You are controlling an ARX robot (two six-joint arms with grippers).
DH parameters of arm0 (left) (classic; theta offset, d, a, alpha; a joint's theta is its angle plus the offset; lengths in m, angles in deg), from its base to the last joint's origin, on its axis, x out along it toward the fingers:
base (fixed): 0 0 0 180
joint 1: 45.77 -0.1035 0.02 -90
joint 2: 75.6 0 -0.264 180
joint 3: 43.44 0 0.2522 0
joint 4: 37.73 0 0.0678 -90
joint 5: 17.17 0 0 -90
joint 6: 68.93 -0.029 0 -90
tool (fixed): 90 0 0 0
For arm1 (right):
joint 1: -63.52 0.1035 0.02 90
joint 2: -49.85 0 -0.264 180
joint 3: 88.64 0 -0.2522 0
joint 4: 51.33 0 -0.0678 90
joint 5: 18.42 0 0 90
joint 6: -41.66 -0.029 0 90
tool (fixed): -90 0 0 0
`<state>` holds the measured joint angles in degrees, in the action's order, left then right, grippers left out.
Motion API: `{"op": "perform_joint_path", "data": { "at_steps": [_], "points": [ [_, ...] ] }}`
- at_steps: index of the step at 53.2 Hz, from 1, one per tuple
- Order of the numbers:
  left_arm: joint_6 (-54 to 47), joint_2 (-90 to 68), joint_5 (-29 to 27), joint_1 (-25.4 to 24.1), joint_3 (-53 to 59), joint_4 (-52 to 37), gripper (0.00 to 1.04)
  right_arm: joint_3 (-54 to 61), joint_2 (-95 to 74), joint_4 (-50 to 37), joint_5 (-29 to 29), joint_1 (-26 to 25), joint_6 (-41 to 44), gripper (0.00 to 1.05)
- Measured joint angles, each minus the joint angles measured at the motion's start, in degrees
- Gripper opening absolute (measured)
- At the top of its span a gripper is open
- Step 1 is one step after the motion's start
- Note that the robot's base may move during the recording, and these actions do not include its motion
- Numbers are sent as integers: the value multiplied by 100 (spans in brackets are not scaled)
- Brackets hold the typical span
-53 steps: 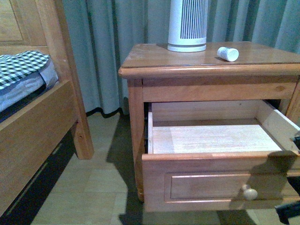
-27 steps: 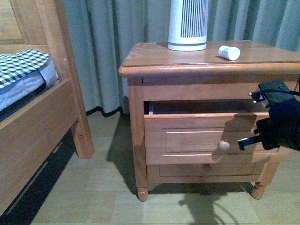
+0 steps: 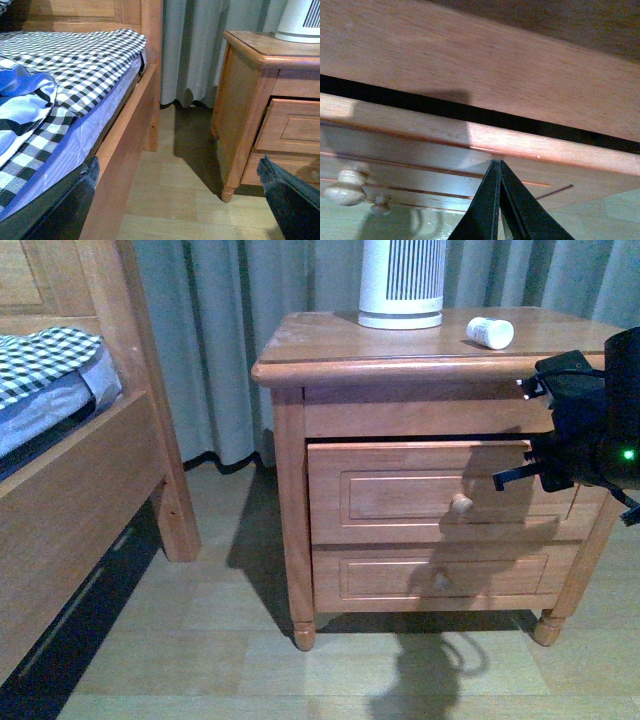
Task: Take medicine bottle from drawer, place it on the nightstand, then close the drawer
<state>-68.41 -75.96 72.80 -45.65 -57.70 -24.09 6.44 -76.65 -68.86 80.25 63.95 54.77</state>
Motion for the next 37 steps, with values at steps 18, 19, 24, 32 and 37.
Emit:
{"op": "perform_joint_path", "data": {
  "at_steps": [18,19,24,32,37],
  "points": [
    [0,0,0,0,0,0,98,-317,-570,-72,-46,-170,-26,3],
    [0,0,-2,0,0,0,98,-354,-605,-92,-59,-179,-24,3],
    [0,0,0,0,0,0,98,-461,-723,-188,-138,-205,-26,3],
    [0,0,0,0,0,0,98,-483,-782,-389,-269,-223,-42,3],
    [0,0,0,0,0,0,98,-433,-785,-529,-337,-223,-101,3]
  ]
}}
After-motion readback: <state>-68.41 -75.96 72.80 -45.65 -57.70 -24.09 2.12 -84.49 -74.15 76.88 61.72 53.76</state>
